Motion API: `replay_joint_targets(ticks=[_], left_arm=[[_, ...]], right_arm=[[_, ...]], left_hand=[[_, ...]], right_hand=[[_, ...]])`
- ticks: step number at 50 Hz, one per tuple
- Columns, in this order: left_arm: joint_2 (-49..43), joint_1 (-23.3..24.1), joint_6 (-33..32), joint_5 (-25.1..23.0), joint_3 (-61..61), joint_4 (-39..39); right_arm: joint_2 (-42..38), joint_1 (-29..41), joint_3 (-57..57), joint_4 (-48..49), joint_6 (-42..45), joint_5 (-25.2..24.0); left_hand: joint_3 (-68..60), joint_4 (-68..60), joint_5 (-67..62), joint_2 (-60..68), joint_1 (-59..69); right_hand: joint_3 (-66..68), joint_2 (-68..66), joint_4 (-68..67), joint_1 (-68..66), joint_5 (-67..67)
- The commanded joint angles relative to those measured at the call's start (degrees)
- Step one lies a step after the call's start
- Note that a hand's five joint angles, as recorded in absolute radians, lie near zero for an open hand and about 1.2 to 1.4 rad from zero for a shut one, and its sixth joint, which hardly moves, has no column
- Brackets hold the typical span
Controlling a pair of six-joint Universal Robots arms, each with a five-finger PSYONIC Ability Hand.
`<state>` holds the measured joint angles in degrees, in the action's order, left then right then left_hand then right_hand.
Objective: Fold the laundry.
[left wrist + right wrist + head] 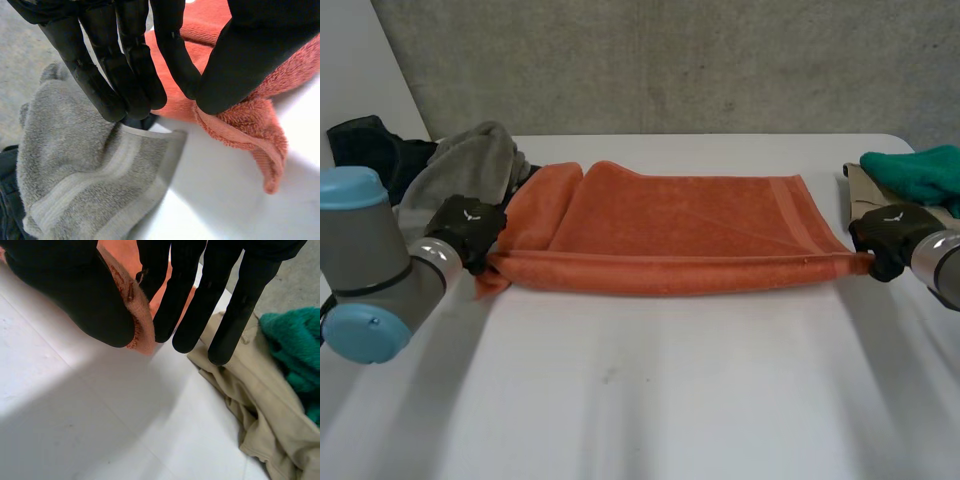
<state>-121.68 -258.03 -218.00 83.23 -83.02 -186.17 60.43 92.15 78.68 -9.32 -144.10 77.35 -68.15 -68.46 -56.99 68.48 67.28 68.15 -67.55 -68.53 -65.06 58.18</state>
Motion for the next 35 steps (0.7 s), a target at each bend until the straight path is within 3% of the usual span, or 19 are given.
replay_joint_targets(ticks=[1,9,13,19,20,21,25,30,35], left_arm=[[14.95,-0.28,-1.28,-1.67,-2.84,15.10],[24.21,-0.72,-6.11,-3.33,-7.06,33.65],[22.47,-1.77,-11.02,-4.04,-8.64,36.31],[15.00,-1.95,-11.84,-4.39,-6.11,29.30],[13.68,-1.86,-10.88,-4.39,-5.49,28.15],[11.32,-1.60,-7.91,-4.39,-4.09,25.36],[6.48,-1.69,-0.09,-4.04,-1.54,18.94],[3.56,-1.25,4.42,-3.25,-0.74,14.52],[1.81,-1.25,5.22,-2.90,-0.39,10.74]], right_arm=[[6.80,-3.37,-3.00,-12.37,6.19,-2.38],[10.49,-7.07,-5.64,-34.50,22.08,-3.79],[9.01,-6.98,-5.73,-37.52,25.88,-3.35],[5.58,-4.52,-5.38,-34.02,23.35,-1.94],[5.05,-4.17,-5.29,-33.05,22.56,-1.85],[3.83,-3.73,-5.55,-30.52,20.90,-1.77],[1.10,-3.64,-6.78,-22.17,15.98,-0.46],[-0.84,-3.99,-6.87,-15.47,11.39,2.71],[-1.37,-4.52,-6.43,-14.06,10.16,2.81]], left_hand=[[-11.85,-11.54,-13.01,11.52,12.72],[-11.85,-11.54,-13.01,11.52,12.72],[-11.85,-11.54,-13.01,11.52,12.72],[-11.85,-11.54,-13.01,11.52,12.72],[-6.04,-5.73,-7.20,5.71,6.91],[9.51,9.82,8.35,-9.84,-8.64],[23.92,24.23,22.76,-24.25,-23.05],[27.50,27.80,26.33,-27.82,-26.63],[27.50,27.80,26.34,-27.83,-26.63]], right_hand=[[11.85,-12.45,-11.47,-14.94,11.82],[11.85,-12.45,-11.47,-14.94,11.82],[11.85,-12.45,-11.47,-14.94,11.82],[11.85,-12.45,-11.47,-14.94,11.82],[11.85,-12.45,-11.47,-14.94,11.82],[11.85,-12.45,-11.47,-14.94,11.82],[11.85,-12.45,-11.47,-14.94,11.82],[11.85,-12.45,-11.47,-14.94,11.82],[11.85,-12.45,-11.47,-14.94,11.82]])
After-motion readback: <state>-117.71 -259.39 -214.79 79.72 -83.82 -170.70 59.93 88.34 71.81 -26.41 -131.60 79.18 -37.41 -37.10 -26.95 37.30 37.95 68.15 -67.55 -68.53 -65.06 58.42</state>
